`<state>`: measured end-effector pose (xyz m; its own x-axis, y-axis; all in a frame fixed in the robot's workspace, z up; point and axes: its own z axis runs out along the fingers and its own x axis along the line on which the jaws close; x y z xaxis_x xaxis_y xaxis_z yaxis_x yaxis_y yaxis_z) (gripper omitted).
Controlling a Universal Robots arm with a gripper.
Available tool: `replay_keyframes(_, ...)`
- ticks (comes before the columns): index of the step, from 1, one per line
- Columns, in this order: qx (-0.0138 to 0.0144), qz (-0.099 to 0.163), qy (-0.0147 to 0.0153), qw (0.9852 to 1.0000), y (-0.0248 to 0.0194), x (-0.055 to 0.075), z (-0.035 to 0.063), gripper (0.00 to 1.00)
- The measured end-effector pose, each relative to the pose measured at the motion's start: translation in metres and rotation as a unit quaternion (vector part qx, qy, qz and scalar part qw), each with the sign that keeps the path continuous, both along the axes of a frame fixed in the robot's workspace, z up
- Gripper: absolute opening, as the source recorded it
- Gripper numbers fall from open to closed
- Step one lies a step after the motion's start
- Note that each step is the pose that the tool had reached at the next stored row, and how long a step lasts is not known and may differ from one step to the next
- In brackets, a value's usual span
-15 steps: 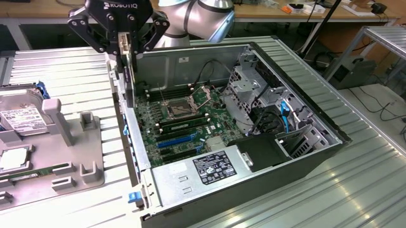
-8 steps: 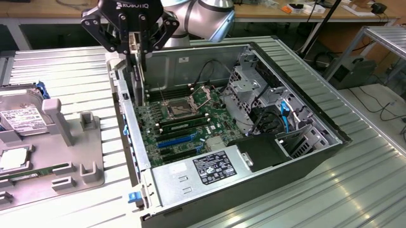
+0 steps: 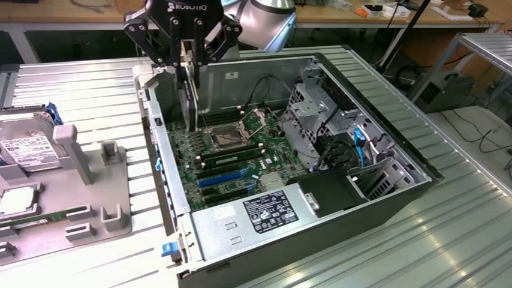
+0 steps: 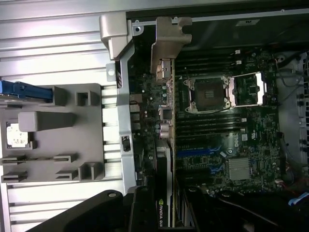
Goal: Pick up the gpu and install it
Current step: 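Pick up the gpu and move the gpu toward the slot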
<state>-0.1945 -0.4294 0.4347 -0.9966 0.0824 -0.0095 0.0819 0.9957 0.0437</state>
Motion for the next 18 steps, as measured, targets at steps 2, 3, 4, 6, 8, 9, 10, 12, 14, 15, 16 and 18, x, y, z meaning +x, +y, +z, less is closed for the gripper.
replay_keyframes(2, 0.0, 0.0, 0.0, 1.0, 0.0, 0.005, 0.0, 0.27)
replay_keyframes(3, 0.0, 0.0, 0.0, 1.0, 0.0, 0.009, 0.0, 0.27)
replay_keyframes(4, 0.0, 0.0, 0.0, 1.0, 0.0, 0.011, 0.0, 0.27)
replay_keyframes(6, 0.0, 0.0, 0.0, 1.0, 0.0, 0.015, 0.0, 0.27)
replay_keyframes(8, 0.0, 0.0, 0.0, 1.0, 0.0, 0.02, 0.0, 0.27)
replay_keyframes(9, 0.0, 0.0, 0.0, 1.0, 0.0, 0.021, 0.0, 0.27)
replay_keyframes(10, 0.0, 0.0, 0.0, 1.0, 0.0, 0.023, 0.0, 0.27)
replay_keyframes(12, 0.0, 0.0, 0.0001, 1.0, 0.0, 0.028, 0.0, 0.27)
replay_keyframes(14, 0.0, 0.0, 0.0001, 1.0, 0.0, 0.036, 0.0, 0.27)
replay_keyframes(15, 0.0, 0.0, 0.0001, 1.0, 0.0, 0.039, 0.0, 0.27)
replay_keyframes(16, 0.0, 0.0, 0.0001, 1.0, 0.0, 0.04, 0.0, 0.27)
replay_keyframes(18, 0.0, 0.0, 0.0001, 1.0, 0.0, 0.044, 0.0, 0.27)
